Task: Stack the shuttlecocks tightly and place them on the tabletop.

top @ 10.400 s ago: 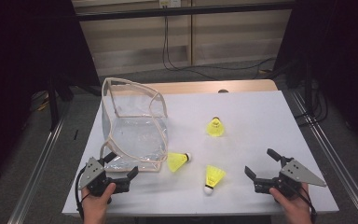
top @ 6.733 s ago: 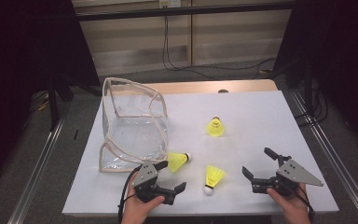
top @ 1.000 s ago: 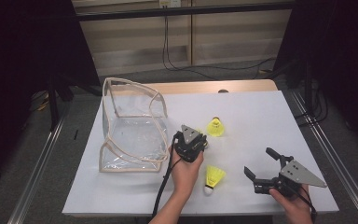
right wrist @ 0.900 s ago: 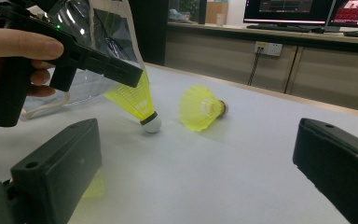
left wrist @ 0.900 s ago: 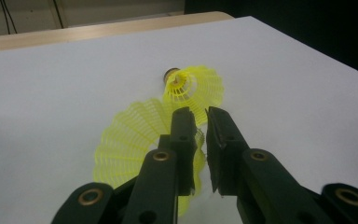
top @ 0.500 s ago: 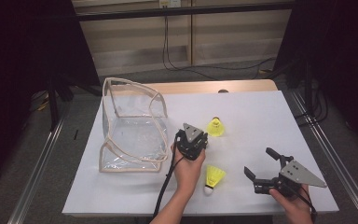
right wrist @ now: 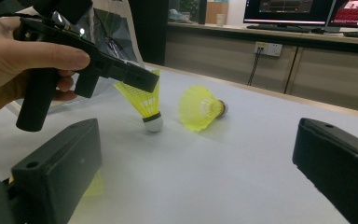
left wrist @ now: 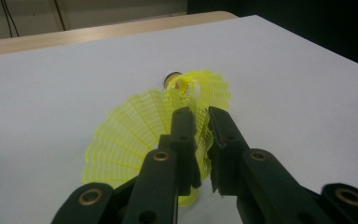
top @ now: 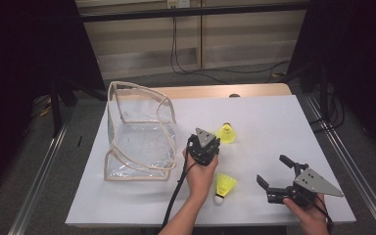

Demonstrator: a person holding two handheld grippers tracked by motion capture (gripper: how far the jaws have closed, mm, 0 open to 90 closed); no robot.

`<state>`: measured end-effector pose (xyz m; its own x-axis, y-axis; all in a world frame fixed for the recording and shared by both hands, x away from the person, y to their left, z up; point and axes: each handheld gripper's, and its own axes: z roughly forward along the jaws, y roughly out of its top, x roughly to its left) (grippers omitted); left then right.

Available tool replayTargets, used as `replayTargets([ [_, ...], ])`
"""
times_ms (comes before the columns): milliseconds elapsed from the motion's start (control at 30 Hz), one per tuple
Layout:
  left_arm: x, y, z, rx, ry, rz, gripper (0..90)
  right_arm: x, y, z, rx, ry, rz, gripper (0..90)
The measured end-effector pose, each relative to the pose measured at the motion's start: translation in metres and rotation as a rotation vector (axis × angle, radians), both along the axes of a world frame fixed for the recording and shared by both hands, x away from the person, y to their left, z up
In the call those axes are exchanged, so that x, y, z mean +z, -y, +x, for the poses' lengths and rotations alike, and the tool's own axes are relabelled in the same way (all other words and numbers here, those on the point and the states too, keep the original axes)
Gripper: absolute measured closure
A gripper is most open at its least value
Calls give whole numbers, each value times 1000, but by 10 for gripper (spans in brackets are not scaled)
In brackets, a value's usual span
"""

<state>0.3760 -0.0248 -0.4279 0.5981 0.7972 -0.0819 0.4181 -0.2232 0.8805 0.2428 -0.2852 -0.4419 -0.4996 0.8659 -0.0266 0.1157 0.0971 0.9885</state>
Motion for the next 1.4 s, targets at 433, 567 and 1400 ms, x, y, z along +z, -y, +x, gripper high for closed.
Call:
replayTargets([
  [433,0,-5,3,5,-4,8,878,0,1,0,-3,0,0,6],
  [567,3,-9,3,18,6,23,881,0,1,0,0,2,2,7],
  [1400,7,-18,4,52,34,151,885,0,0,0,-2,1,-2,6],
])
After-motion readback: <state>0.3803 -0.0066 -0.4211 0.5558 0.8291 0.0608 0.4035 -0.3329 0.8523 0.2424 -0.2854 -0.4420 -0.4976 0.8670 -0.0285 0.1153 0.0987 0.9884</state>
